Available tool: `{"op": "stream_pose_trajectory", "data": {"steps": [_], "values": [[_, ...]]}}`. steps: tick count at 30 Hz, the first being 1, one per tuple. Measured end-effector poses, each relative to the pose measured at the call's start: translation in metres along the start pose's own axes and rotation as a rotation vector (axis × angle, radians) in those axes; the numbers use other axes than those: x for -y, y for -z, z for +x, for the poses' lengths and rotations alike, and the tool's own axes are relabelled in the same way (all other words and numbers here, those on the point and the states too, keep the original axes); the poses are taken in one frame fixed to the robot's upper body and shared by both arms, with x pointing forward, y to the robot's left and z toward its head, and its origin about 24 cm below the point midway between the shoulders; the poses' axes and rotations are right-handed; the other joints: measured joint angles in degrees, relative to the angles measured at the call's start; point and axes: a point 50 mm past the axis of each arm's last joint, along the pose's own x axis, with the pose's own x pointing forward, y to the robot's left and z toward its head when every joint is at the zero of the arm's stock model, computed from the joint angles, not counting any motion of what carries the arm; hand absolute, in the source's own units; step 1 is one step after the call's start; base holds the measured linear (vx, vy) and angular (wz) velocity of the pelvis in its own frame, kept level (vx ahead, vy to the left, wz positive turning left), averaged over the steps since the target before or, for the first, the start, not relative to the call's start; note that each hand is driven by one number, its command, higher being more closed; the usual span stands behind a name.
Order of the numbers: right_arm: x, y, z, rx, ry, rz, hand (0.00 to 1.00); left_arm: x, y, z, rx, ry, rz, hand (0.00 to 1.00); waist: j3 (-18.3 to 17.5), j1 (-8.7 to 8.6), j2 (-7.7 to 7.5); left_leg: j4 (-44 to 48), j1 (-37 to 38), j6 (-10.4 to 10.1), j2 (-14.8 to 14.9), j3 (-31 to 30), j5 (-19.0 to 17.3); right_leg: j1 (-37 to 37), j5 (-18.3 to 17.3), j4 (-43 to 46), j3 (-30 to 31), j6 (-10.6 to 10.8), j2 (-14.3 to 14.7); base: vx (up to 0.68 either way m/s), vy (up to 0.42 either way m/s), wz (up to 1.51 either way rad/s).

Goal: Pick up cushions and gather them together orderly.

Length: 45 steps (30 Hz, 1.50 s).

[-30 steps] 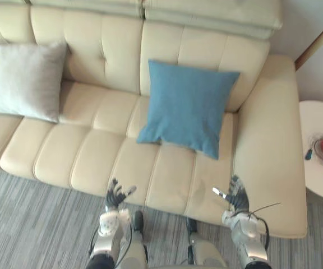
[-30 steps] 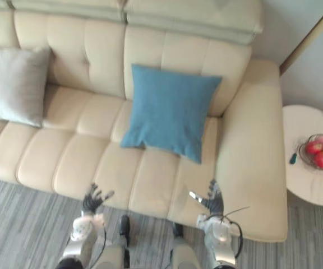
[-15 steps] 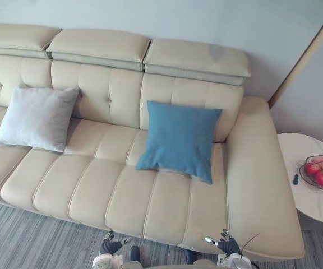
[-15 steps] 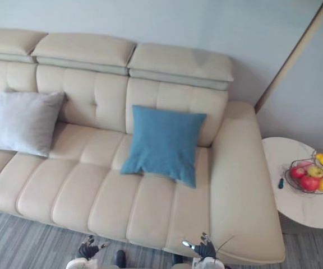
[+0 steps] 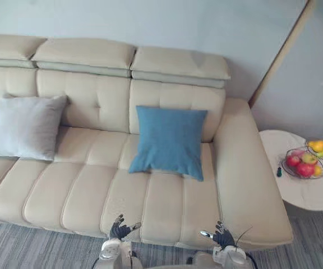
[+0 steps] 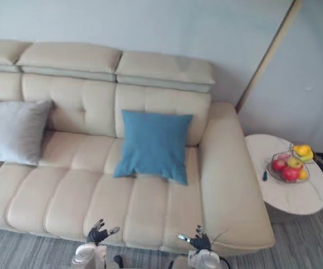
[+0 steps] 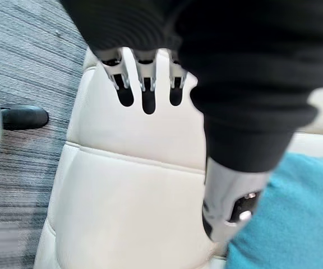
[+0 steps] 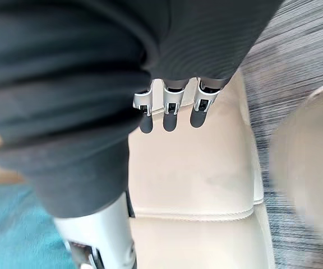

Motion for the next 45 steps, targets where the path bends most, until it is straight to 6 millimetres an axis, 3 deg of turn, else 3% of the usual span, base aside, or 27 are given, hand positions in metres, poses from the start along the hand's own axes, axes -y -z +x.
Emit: {"op": "stream_pose_trajectory", "data": {"steps": [2,3,5,6,9,10,11,13,14,15,16,20,24,25,41,45], "values": [[0.005,-0.007,0.003,0.014,0.016,-0.013,0.0,0.007,-0.001,0.0,0.004,0.013,-0.01,0.0,-0.14,0.86,1.81,-2.27,-0.34,1.6,-0.42,-0.15,1.66,1.27,-0.55,-5.12,1.16,-0.51,1.98,-0.17,0.051,-0.15],[0.002,-0.013,0.006,0.025,0.015,-0.014,0.0,0.009,-0.006,0.001,0.016,0.019,-0.007,0.0,0.34,1.11,1.55,-2.32,-1.95,1.06,-0.07,0.21,2.92,1.17,-1.97,-7.6,1.26,-2.81,2.38,-0.22,-0.014,-0.09],[-0.004,-0.017,0.008,0.037,0.0,-0.019,0.0,0.01,-0.013,0.004,0.035,0.022,0.008,0.0,1.59,1.66,1.11,-1.99,-3.97,0.4,0.44,-0.13,4.26,2.51,-2.74,-13.55,0.89,-4.25,3.47,-0.24,-0.091,0.07],[-0.005,-0.023,0.01,0.054,0.001,-0.022,0.0,0.014,-0.017,0.005,0.045,0.032,0.02,0.0,3.13,1.69,2.66,-2.29,-4.18,-0.16,1.61,-1.08,5.4,4.04,-0.92,-16.75,-0.19,-5.65,5.02,-0.3,-0.066,0.18],[-0.001,-0.016,0.008,0.033,0.019,-0.018,0.0,0.018,-0.015,0.004,0.042,0.042,0.026,0.0,3.52,1.54,3.79,-6.32,-2.92,-0.99,2.5,-2.24,7.28,4.01,0.2,-16.96,-2.38,-6.5,6.21,-0.33,-0.065,0.31],[0.0,-0.014,0.007,0.026,0.027,-0.013,0.0,0.017,-0.013,0.003,0.039,0.04,0.033,0.0,3.47,1.09,3.44,-7.17,-3.16,-2.5,2.3,-2.2,5.86,3.72,0.59,-17.76,-3.58,-7.21,5.39,-0.25,-0.001,0.44],[0.005,-0.013,0.007,0.024,0.048,0.014,0.0,0.018,-0.017,0.004,0.05,0.042,0.034,0.0,3.81,0.66,2.17,-2.53,-5.13,-0.04,1.32,-2.88,4.96,2.73,1.13,-17.98,-4.46,-8.2,3.73,-0.23,0.023,0.39],[0.012,-0.01,0.005,0.015,0.07,0.021,0.0,0.018,-0.017,0.004,0.052,0.043,0.039,0.0,3.75,0.53,1.58,7.15,-5.86,1.59,-0.89,-4.08,2.31,1.94,2.17,-18.25,-4.66,-7.56,1.5,-0.17,0.096,0.16],[0.017,-0.005,0.003,0.002,0.086,0.032,0.0,0.017,-0.013,0.003,0.04,0.04,0.036,0.0,3.48,0.16,2.1,10.78,-4.48,1.69,-1.02,-4.58,-2.8,2.1,2.94,-18.98,-4.39,-6.94,1.23,-0.13,0.123,0.07],[0.018,-0.003,0.003,-0.003,0.089,0.034,0.0,0.016,-0.011,0.002,0.035,0.037,0.032,0.0,3.33,0.04,2.32,11.24,-3.92,1.42,-0.98,-5.05,-4.44,2.08,3.11,-19.04,-4.33,-6.73,1.25,-0.06,0.218,-0.02],[0.02,0.003,0.0,-0.02,0.097,0.039,0.0,0.016,-0.005,0.0,0.017,0.035,0.025,0.0,2.69,-0.31,3.54,8.81,-1.64,0.08,-0.75,-6.83,-7.85,1.96,3.57,-18.91,-3.95,-5.53,1.81,-0.02,0.19,-0.09],[0.014,0.027,-0.007,-0.112,0.092,0.097,0.0,-0.002,0.008,-0.002,-0.034,0.0,0.055,0.0,0.97,-0.84,1.21,1.25,3.35,1.77,-3.77,-4.69,-5.86,5.52,7.96,-25.64,-0.94,-2.72,0.88,0.01,0.145,-0.2],[0.022,0.042,-0.013,-0.162,0.119,0.101,0.0,-0.007,0.014,-0.003,-0.056,-0.006,0.073,0.0,-0.37,-1.0,1.43,-1.68,5.7,2.21,-5.51,-4.64,-5.33,7.76,9.43,-29.09,-1.05,-2.17,-0.28,0.01,0.097,0.01],[0.036,0.059,-0.02,-0.242,0.156,0.13,0.0,-0.021,0.039,-0.011,-0.151,-0.046,0.039,0.0,-1.89,-1.22,1.7,-10.05,12.18,2.97,-7.12,-6.86,-2.31,12.24,9.33,-32.76,-1.82,-2.14,0.04,0.0,0.0,0.0],[0.034,0.059,-0.02,-0.254,0.121,0.105,0.0,-0.021,0.041,-0.011,-0.173,-0.021,0.016,0.0,-1.09,-2.65,1.76,-14.39,15.39,2.64,-6.32,-4.66,-0.97,13.43,8.86,-33.27,-2.09,-1.43,0.15,0.01,-0.007,-0.03],[0.034,0.056,-0.018,-0.241,0.117,0.105,0.0,-0.021,0.042,-0.012,-0.179,-0.004,0.016,0.0,-0.87,-3.69,1.85,-12.97,15.22,1.49,-5.21,-0.51,-2.54,11.43,9.11,-33.03,2.74,-1.65,1.28,0.0,-0.021,-0.49]]}}
